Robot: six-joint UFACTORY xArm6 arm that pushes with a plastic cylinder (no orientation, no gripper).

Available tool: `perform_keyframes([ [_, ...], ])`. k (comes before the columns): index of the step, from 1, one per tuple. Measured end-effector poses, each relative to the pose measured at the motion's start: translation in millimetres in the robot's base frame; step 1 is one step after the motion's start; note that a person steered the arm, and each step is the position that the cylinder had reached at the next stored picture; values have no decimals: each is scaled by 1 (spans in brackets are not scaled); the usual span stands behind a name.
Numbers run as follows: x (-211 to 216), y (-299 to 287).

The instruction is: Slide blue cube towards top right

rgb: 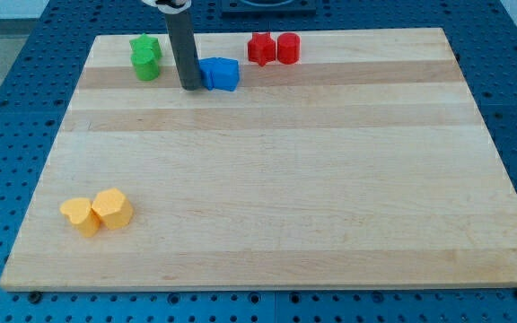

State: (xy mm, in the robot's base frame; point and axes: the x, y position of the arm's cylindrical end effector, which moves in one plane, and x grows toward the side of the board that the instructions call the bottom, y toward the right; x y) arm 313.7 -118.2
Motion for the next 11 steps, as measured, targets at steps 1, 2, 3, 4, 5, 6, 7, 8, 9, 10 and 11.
perform_keyframes([
  [1,-3,0],
  [2,-7,3],
  [3,-7,13],
  [4,-7,27],
  [5,-7,40],
  [6,-9,52],
  [7,-9,60],
  [8,-10,69],
  [9,-18,75],
  [10,-27,79],
  [11,-28,90],
])
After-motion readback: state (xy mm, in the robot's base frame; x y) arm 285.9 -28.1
